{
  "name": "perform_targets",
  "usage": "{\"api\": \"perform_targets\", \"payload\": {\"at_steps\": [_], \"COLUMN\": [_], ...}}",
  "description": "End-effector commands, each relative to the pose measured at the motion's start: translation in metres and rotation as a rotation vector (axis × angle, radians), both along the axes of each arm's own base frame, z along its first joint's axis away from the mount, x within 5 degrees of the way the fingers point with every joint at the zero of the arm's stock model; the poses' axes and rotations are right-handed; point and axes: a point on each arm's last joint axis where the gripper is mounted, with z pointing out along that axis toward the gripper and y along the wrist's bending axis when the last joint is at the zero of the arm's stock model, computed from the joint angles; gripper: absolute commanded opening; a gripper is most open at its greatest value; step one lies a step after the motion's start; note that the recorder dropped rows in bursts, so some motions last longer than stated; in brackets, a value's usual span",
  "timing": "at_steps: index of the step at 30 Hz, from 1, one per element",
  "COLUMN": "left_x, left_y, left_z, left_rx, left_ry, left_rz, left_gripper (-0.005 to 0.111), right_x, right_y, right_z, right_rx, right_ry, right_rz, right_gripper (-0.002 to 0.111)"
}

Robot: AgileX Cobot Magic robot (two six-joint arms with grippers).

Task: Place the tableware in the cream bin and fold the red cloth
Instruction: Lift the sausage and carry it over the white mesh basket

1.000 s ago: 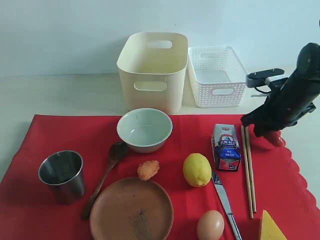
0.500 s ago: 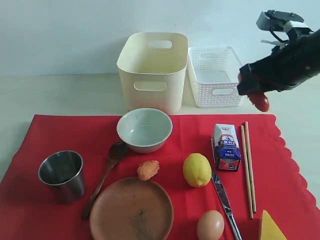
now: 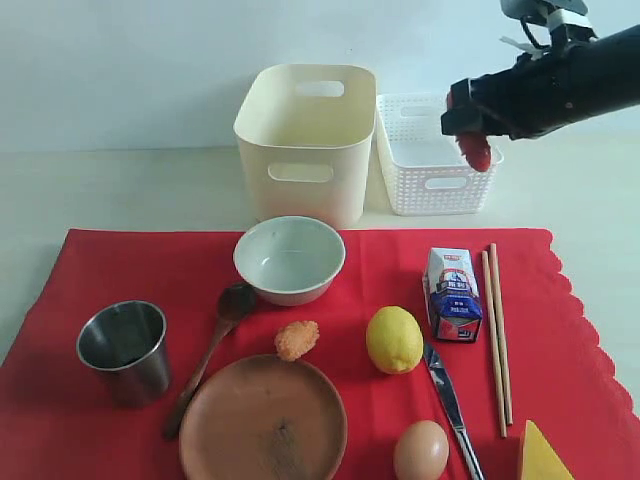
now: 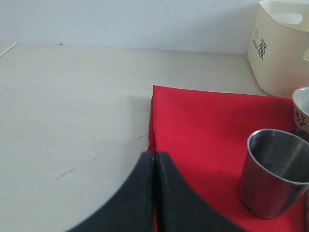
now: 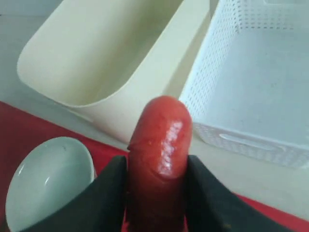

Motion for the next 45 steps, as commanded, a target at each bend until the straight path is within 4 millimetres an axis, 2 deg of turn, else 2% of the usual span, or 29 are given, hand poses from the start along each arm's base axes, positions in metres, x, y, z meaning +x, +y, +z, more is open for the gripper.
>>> {"api": "perform_targets", "payload": {"at_steps": [1, 13, 21, 29, 36, 42, 45], "left_x": [0.000, 0.000, 0.000, 0.000, 0.000, 0.000, 0.000], "left_y": [0.000, 0.000, 0.000, 0.000, 0.000, 0.000, 0.000], "left_z": [0.001, 0.001, 0.001, 0.001, 0.001, 0.001, 0.001], "left_rx": [-0.010, -0.010, -0.010, -0.010, -0.010, -0.010, -0.010], "left_ry": [-0.015, -0.015, -0.015, -0.015, -0.015, -0.015, -0.015], "left_rz": [0.002, 0.002, 0.002, 0.002, 0.002, 0.002, 0.002], "left_gripper": [0.000, 0.000, 0.000, 0.000, 0.000, 0.000, 0.000], "right_x": [0.030, 0.098, 0.128, 0.141, 0.145, 0.146, 0.146], "right_y": [-0.002, -0.005, -0.004, -0.003, -0.002, -0.003, -0.003], "right_z": [-0.006, -0.031, -0.053, -0.083, -0.100, -0.105, -0.104], "right_rx": [0.000, -0.111, -0.120, -0.144, -0.181, -0.196, -0.197], "right_ry": [0.020, 0.011, 0.011, 0.044, 0.035, 0.030, 0.027], "right_rz": [-0.044, -0.058, -0.051, -0.018, 0.021, 0.032, 0.029], "right_gripper": [0.000, 0.000, 0.000, 0.000, 0.000, 0.001, 0.010]}}
